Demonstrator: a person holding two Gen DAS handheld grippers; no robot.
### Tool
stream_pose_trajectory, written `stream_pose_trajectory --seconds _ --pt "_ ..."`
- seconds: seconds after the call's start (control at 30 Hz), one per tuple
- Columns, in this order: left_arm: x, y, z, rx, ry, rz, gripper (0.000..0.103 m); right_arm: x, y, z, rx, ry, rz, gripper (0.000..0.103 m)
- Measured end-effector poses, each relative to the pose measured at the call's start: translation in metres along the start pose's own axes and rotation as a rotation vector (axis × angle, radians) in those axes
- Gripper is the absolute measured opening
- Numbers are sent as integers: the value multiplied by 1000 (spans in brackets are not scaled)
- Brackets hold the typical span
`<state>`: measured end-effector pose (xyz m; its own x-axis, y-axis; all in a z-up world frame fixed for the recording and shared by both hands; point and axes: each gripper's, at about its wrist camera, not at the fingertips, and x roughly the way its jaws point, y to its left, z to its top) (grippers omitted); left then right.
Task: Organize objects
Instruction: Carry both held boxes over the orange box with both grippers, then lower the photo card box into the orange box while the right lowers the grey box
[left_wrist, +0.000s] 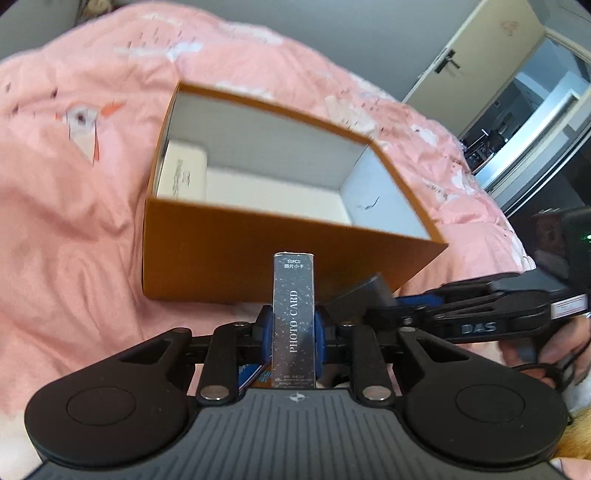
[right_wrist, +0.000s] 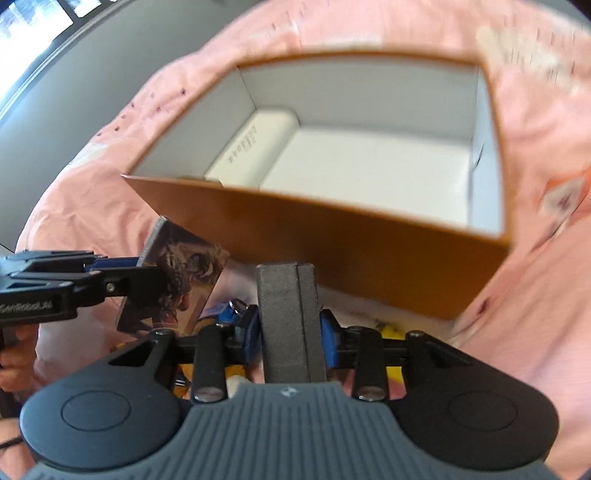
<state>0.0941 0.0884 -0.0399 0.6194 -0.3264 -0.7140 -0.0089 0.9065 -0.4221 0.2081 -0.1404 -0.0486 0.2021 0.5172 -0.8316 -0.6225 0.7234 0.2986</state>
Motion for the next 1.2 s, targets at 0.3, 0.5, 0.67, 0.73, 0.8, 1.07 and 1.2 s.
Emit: stream_pose_trajectory --seconds 0.3,0.5,0.67,0.73,0.8,1.07,1.2 --pt "-47 -34 19 57 -205 -66 25 -81 25 15 -56 -237 6 36" --pt "-57 -53 53 85 -355 -49 25 -99 33 43 -28 -391 -67 36" --pt "-32 -53 87 111 -328 -40 25 -80 16 64 49 -387 -126 36" --pt "-15 -41 99 88 -260 -50 25 -65 6 67 64 -350 -139 36" --pt "1 -27 106 56 -188 -66 25 -50 1 69 83 -309 -144 36" --pt "63 24 113 -96 59 -83 25 -4 -32 70 181 -167 -109 36" --pt "85 36 111 -158 136 -102 25 8 -43 70 229 -119 -62 36"
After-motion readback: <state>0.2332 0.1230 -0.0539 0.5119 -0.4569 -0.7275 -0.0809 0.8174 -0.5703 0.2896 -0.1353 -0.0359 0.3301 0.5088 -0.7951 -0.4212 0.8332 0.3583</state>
